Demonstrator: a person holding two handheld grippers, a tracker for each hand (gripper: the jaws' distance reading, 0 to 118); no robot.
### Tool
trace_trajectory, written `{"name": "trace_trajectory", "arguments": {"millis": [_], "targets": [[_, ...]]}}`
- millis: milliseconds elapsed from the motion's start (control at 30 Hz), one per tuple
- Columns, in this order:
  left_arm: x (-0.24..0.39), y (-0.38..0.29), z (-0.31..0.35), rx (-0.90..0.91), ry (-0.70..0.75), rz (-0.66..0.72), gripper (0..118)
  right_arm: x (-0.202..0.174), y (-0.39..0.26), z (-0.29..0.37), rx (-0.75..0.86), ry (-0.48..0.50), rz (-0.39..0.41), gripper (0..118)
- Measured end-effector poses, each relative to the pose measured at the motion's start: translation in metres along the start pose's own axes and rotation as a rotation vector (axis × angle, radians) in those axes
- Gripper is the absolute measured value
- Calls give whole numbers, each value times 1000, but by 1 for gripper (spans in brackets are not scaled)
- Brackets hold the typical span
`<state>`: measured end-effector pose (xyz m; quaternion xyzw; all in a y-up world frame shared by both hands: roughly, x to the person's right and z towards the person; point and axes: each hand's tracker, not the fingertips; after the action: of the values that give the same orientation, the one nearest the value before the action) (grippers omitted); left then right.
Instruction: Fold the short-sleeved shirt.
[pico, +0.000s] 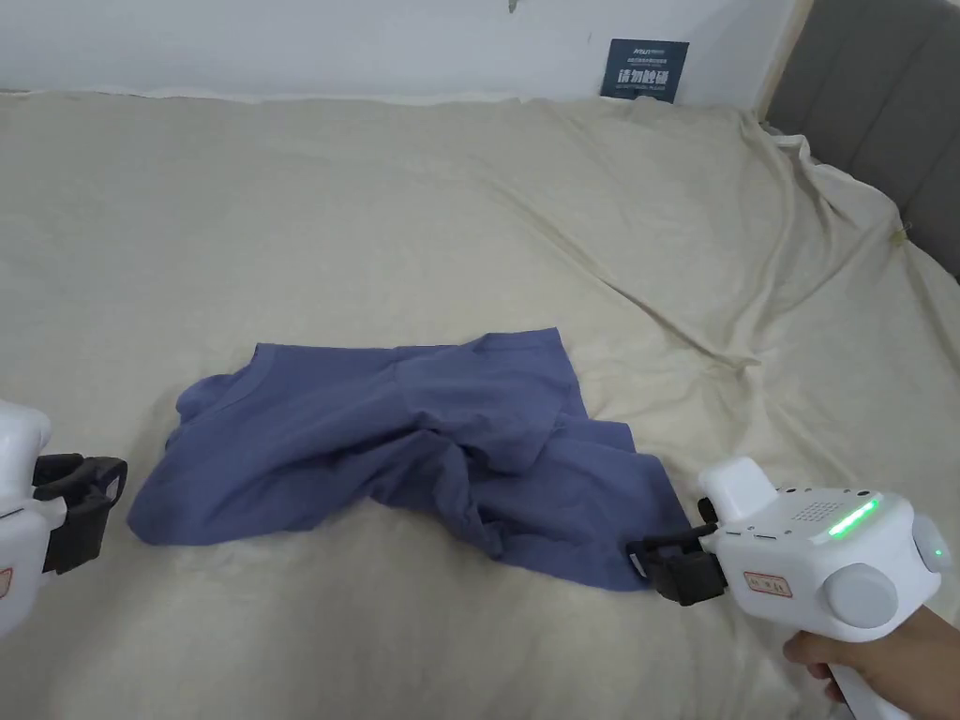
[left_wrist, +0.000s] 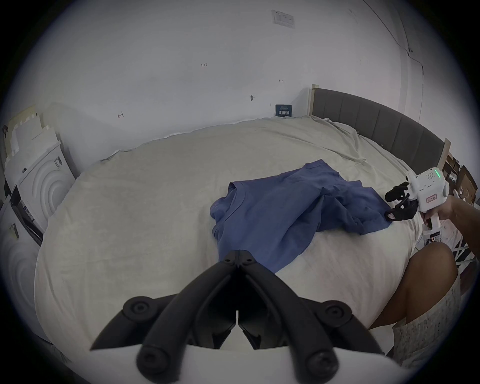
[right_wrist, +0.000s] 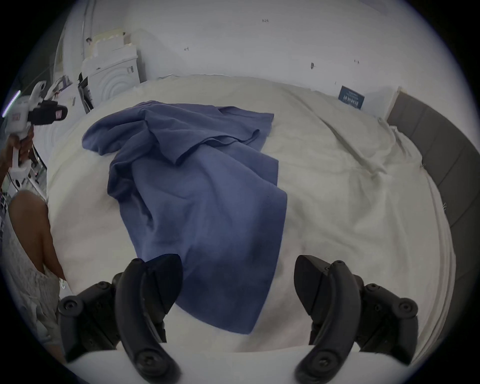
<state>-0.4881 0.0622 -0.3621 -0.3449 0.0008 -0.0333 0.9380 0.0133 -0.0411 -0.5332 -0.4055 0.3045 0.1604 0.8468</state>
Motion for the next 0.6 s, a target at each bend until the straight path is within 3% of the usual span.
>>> {"name": "trace_trajectory", "arguments": {"millis": [100,200,233,267,467,600], "targets": [[-4,-1,-4,-5,-2,5,0,-7,1,-6,-35,30,25,66],[-8,-3,-9,-17,-11,6,0,-8,5,-6,-41,40,-11,58],[-9,-4,-10,-18,-11,4,0,-5,6,-5,-37,48,-24,42],[-9,-4,-12,-21,-12,2,0,-5,6,-2,-23,42,-19,6],[-23,-10,-23,-39,-17,8,0,-19,17,10,23,21,32,5],[-27,-12,-32,-51,-17,5,0,-26,31,30,113,90,-28,5]]}}
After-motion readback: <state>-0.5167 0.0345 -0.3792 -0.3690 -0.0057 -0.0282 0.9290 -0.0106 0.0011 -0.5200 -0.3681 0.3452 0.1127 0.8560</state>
